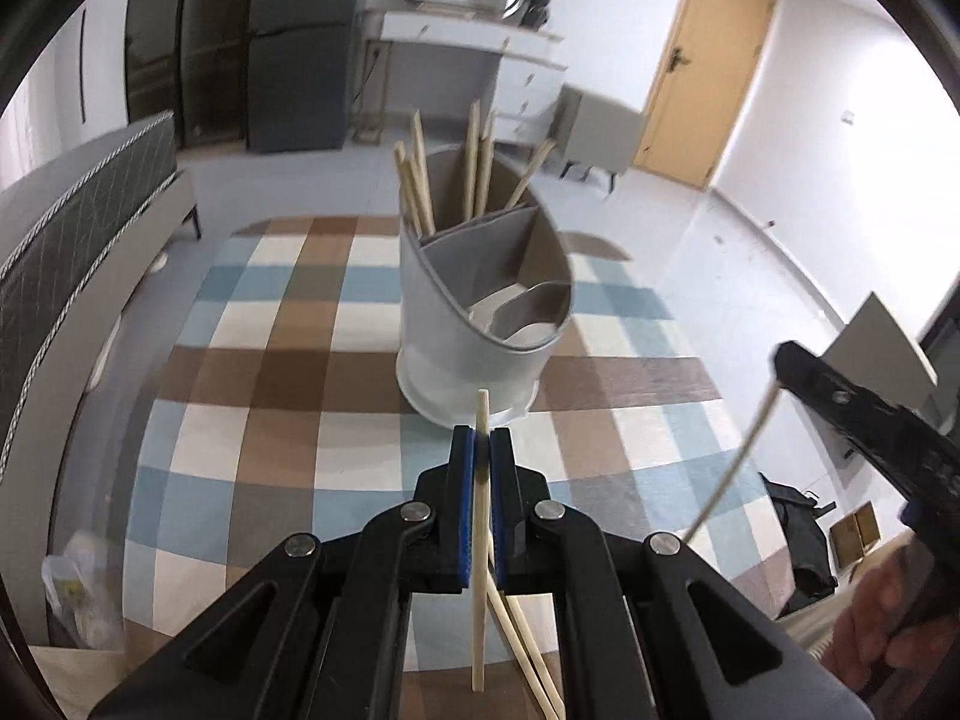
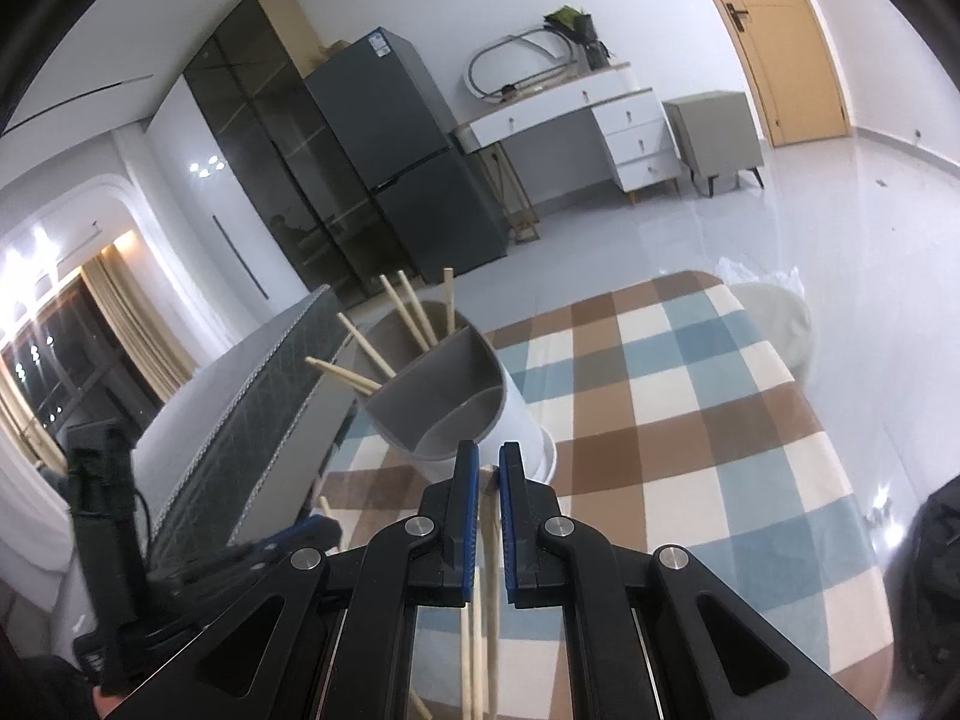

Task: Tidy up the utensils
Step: 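Lift both held chopsticks up toward the grey holder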

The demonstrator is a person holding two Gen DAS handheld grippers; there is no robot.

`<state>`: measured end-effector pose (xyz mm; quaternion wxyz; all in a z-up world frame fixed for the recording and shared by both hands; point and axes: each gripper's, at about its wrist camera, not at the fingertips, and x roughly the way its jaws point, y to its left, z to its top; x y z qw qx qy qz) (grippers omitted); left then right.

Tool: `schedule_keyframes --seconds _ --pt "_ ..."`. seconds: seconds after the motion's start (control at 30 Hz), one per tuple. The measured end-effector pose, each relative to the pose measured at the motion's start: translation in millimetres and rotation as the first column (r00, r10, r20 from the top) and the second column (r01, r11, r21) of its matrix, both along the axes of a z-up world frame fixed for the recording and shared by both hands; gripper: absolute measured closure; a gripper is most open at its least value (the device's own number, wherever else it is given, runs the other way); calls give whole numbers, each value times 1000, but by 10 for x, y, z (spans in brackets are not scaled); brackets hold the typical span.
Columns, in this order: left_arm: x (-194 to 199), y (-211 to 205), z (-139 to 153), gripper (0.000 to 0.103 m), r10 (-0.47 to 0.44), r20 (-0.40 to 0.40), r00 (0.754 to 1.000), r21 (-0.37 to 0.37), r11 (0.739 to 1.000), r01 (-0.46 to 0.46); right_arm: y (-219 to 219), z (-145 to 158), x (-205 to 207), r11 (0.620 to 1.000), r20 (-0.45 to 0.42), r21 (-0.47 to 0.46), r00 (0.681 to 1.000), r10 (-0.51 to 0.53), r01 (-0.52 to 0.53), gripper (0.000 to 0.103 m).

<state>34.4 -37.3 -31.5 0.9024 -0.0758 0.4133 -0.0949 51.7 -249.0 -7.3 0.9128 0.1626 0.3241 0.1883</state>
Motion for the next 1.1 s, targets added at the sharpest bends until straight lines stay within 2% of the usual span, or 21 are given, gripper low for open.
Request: schedule_keyframes --seconds 0.3,0.77,0.93,1.1 --pt "-97 101 64 103 -42 12 999 -11 999 42 270 7 -230 996 41 -89 999 22 -18 97" --pt "-215 143 234 103 -100 9 995 18 995 99 352 128 -395 995 79 -102 997 -2 10 97" --pt "-223 201 447 103 -102 28 994 -8 995 103 345 280 -407 996 115 -88 993 -12 22 97" --pt "-136 230 795 103 -108 60 992 -40 993 110 303 538 -329 998 169 -62 985 -19 30 97"
